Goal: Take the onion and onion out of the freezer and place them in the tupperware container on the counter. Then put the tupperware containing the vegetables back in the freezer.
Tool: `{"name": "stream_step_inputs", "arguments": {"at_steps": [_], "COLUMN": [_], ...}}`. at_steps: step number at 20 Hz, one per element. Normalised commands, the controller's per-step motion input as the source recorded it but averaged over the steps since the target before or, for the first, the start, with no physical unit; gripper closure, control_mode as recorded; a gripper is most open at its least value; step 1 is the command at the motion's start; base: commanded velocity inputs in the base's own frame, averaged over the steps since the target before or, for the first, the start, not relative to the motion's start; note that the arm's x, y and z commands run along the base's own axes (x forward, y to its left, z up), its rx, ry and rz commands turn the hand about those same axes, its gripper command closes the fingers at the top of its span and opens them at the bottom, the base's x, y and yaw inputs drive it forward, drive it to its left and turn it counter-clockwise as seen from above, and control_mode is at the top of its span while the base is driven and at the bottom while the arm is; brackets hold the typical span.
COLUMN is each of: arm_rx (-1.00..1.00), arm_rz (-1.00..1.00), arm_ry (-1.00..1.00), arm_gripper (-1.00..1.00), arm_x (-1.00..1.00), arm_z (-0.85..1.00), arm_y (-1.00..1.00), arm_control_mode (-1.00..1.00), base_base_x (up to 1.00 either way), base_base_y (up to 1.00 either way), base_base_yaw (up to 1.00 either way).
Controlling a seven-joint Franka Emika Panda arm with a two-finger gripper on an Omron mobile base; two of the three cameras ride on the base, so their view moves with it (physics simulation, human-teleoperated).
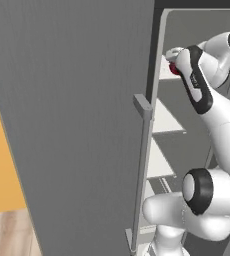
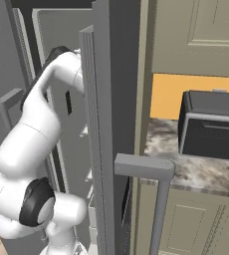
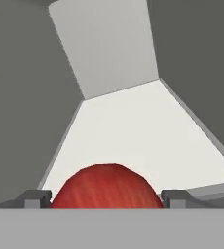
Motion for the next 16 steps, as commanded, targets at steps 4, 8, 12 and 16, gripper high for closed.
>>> {"name": "stream_step_inputs", "arguments": {"at_steps": [4,8,12,16], "arm_rx": [0.0,-0.01,0.0,0.0], "arm_rz": [-0.07,-0.1,-0.1,-0.08], "arm_ry": [-0.01,0.01,0.1,0.11], "arm_gripper": [1.0,1.0,1.0,1.0], "arm_x": [-1.0,-1.0,-0.95,-0.87], "arm_z": [0.17,0.19,0.14,0.02], "arm_y": [0.17,0.21,0.16,0.11], "arm_control_mode": [-1.0,-1.0,-1.0,-1.0], "base_base_x": [0.0,0.0,0.0,0.0], "base_base_y": [0.0,0.0,0.0,0.0], "base_base_yaw": [0.0,0.0,0.0,0.0]}}
